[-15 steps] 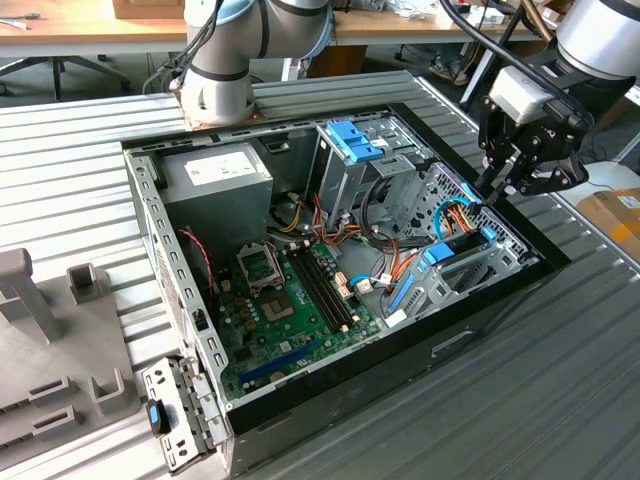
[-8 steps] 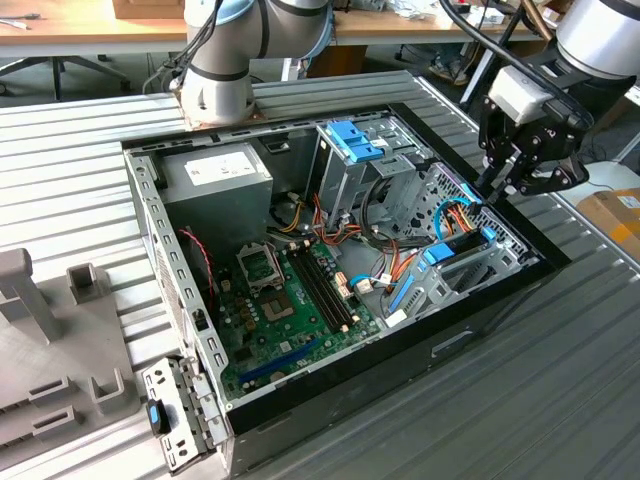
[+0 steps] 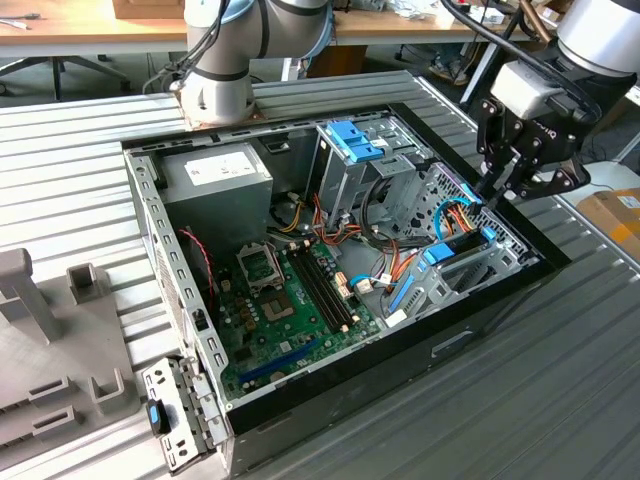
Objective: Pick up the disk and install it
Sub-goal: 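Insert the second disk wire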
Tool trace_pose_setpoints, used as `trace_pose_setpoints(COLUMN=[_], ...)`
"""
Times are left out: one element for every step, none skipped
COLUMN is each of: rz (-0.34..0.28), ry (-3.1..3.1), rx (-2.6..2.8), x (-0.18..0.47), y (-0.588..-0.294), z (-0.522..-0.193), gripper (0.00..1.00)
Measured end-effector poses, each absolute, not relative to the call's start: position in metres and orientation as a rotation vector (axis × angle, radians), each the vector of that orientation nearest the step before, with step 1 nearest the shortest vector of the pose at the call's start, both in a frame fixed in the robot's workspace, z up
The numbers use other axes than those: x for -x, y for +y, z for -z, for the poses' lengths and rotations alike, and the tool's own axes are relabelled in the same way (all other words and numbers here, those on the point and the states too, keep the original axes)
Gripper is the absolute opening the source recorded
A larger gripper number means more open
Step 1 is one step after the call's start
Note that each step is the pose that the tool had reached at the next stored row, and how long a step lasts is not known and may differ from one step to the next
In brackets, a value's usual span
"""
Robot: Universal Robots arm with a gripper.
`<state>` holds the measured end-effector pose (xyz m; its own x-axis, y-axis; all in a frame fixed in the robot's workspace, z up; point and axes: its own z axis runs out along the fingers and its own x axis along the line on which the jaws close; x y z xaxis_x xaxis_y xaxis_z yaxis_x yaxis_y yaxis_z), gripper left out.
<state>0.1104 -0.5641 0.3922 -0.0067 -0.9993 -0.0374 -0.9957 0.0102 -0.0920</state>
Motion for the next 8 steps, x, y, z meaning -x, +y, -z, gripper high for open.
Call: trace_pose_setpoints(rz=[0.058,0.055,0.053,0.050,0.050,0.049,0.049,0.050], ry=[2.171,2.180,2.184,2.186,2.187,2.187,2.187,2.187], rx=[2.153,2.162,2.165,2.167,2.167,2.167,2.167,2.167], x=[-0.1104,-0.1104,-0.1104,-0.1103,-0.1082,-0.1030,-0.1018,-0.1018], y=[-0.5641,-0.5641,-0.5641,-0.5641,-0.5640,-0.5640,-0.5641,-0.5640], z=[-0.3925,-0.3926,-0.3927,-0.3928,-0.3928,-0.3927,-0.3925,-0.3920], gripper=[0.31,0.31,0.31,0.31,0.31,0.31,0.31,0.31])
